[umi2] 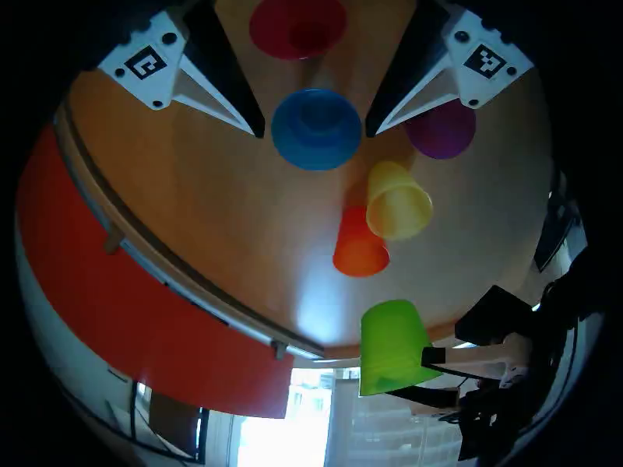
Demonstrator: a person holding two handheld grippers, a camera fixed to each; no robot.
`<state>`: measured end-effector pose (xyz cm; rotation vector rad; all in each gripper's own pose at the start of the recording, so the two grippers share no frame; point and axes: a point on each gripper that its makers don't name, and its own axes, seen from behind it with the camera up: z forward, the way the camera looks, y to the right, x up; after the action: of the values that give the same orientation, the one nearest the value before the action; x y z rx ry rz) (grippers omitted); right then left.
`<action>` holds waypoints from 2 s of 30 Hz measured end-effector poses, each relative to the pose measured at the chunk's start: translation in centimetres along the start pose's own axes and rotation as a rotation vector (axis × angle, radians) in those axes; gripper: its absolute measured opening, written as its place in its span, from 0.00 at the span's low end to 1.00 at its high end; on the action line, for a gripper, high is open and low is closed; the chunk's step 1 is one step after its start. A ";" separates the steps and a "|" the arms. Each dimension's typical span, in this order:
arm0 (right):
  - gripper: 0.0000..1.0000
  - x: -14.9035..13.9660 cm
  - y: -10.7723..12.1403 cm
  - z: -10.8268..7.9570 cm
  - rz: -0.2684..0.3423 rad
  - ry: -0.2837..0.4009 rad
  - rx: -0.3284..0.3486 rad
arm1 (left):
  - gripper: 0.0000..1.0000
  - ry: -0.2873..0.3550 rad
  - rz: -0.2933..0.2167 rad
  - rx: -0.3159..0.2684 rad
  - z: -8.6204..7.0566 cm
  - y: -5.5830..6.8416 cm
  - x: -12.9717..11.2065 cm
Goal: Pour water
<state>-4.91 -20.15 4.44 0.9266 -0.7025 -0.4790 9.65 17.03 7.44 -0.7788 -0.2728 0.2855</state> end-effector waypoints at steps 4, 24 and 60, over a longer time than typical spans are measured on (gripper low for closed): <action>1.00 -0.2 -0.2 0.3 -0.003 -0.014 0.005 | 0.89 0.002 0.000 0.010 -0.5 -0.2 -0.1; 1.00 -1.2 0.0 1.6 0.000 -0.052 0.007 | 0.89 -0.005 -0.001 0.025 -1.5 -0.4 -0.7; 0.93 -1.6 -0.2 2.7 0.040 -0.036 0.000 | 0.89 -0.010 -0.007 0.019 -1.8 0.1 -1.3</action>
<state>-8.02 -20.68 4.85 0.9045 -0.7525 -0.4617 9.02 15.48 5.99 -0.7575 -0.2822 0.2852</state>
